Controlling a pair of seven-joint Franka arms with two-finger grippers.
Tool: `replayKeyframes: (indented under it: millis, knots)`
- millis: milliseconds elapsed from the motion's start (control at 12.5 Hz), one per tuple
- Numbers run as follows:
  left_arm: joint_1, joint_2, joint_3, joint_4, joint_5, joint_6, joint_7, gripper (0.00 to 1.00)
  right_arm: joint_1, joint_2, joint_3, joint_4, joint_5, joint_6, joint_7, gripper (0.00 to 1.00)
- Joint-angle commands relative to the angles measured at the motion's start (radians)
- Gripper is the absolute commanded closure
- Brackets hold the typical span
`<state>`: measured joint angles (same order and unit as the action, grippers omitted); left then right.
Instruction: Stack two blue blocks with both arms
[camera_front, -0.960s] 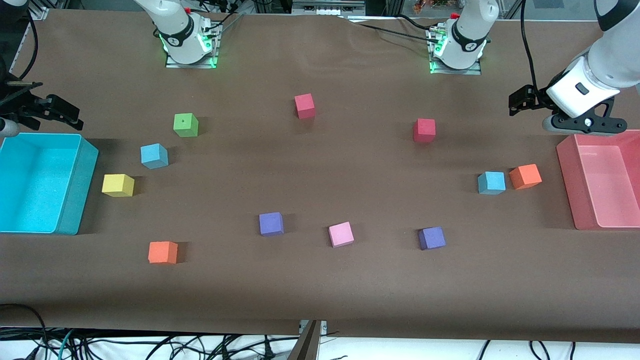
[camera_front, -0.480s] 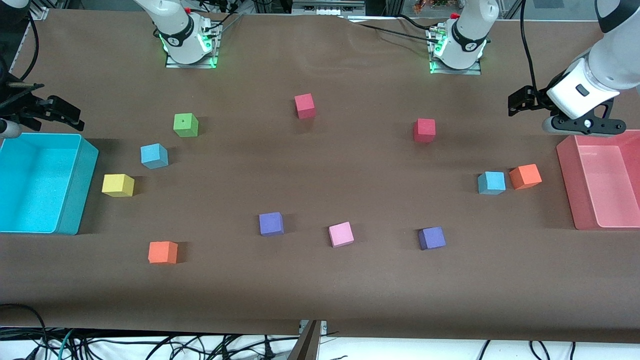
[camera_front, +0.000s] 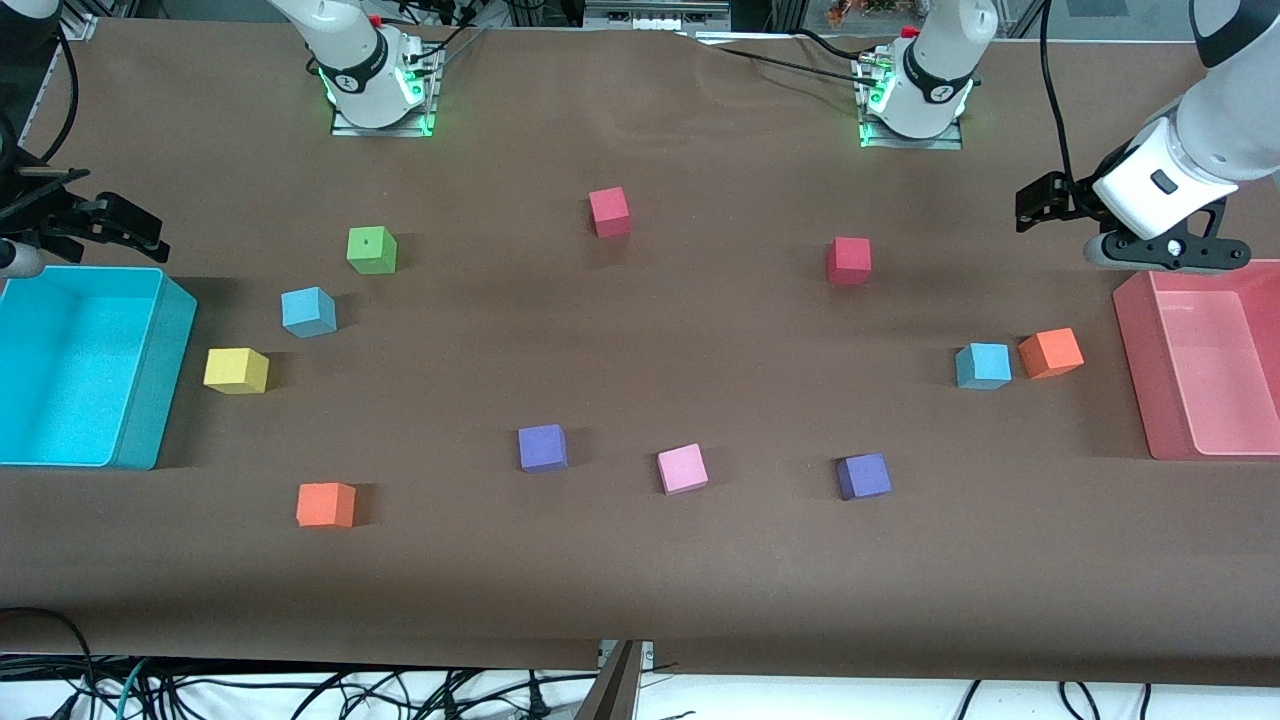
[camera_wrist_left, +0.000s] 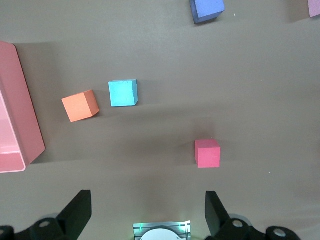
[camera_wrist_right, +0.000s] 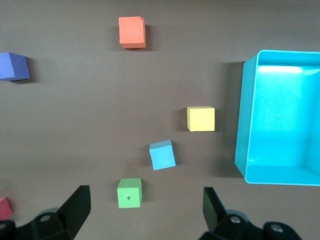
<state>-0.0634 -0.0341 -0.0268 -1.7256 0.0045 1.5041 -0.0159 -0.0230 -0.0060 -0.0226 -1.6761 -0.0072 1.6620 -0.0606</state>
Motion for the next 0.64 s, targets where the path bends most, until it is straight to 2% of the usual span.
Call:
replayKeyframes:
  millis: [0, 240, 560]
  knots:
    - [0.005, 0.005, 0.001, 0.02, -0.018, -0.024, -0.007, 0.0, 0.0, 0.0, 0.001, 0.006, 0.0, -0.008, -0.004, 0.01]
    - [0.007, 0.005, 0.004, 0.018, -0.02, -0.022, -0.004, 0.0, 0.002, -0.003, 0.0, -0.052, 0.0, -0.01, -0.01, 0.01]
    - [0.01, 0.008, 0.004, 0.024, -0.021, -0.024, -0.004, 0.0, 0.002, -0.017, -0.007, -0.192, 0.0, -0.007, -0.022, 0.01]
